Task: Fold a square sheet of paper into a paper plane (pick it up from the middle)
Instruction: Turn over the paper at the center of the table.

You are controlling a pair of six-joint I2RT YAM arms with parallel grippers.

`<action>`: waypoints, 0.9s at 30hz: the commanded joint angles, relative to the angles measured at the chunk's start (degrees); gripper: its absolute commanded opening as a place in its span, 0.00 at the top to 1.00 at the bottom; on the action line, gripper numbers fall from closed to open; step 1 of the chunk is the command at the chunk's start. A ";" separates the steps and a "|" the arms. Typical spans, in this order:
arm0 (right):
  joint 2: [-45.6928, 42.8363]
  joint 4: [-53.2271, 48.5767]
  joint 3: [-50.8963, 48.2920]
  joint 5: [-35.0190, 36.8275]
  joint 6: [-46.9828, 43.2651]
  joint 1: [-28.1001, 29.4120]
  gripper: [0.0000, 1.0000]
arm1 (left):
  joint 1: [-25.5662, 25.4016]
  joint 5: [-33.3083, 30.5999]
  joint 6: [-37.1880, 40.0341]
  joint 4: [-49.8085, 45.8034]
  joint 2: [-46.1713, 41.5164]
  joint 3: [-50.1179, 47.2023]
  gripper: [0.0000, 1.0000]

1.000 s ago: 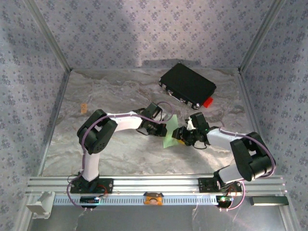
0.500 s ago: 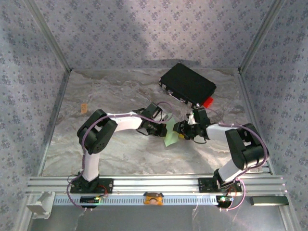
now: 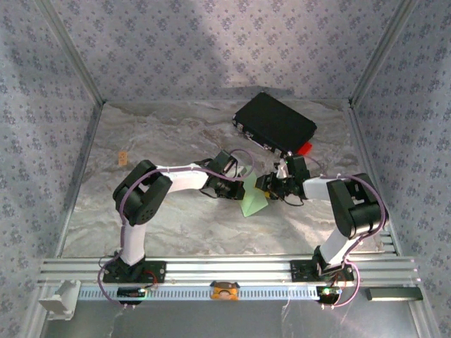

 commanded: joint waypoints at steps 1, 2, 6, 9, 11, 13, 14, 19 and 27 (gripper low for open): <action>1.29 1.16 0.68 -2.01 -1.28 -0.41 0.64 | -0.44 -0.19 0.17 -1.32 0.00 -0.93 0.94; 1.35 1.68 0.48 -2.06 -1.17 -0.51 0.64 | -0.40 -0.17 0.09 -1.25 -0.05 -0.98 0.93; 2.08 2.56 0.25 -2.40 -1.19 -1.06 0.70 | -0.40 -0.17 -0.01 -0.90 -0.35 -1.08 0.94; 1.29 5.03 -1.28 -1.91 -0.28 -1.55 0.72 | -0.44 -0.20 -0.27 -0.63 -0.97 -1.37 0.93; 1.76 3.74 -0.78 -1.94 -0.95 -1.64 0.74 | -0.41 -0.18 -0.40 -0.37 -1.21 -1.54 0.93; 2.78 5.86 -0.98 -3.57 -0.37 -1.63 0.75 | -0.40 -0.03 -0.28 -0.35 -1.24 -1.41 0.93; 3.00 6.02 -1.02 -3.47 -0.20 -1.72 0.75 | -0.42 -0.10 -0.23 -0.44 -1.17 -1.37 0.93; 3.72 6.02 -0.69 -4.03 -1.20 -1.98 0.81 | -0.35 -0.18 -0.36 -0.16 -1.32 -1.86 0.93; 2.81 5.77 -0.59 -4.54 -2.02 -2.32 0.91 | -0.26 -0.88 -0.54 0.00 -3.23 -2.28 0.91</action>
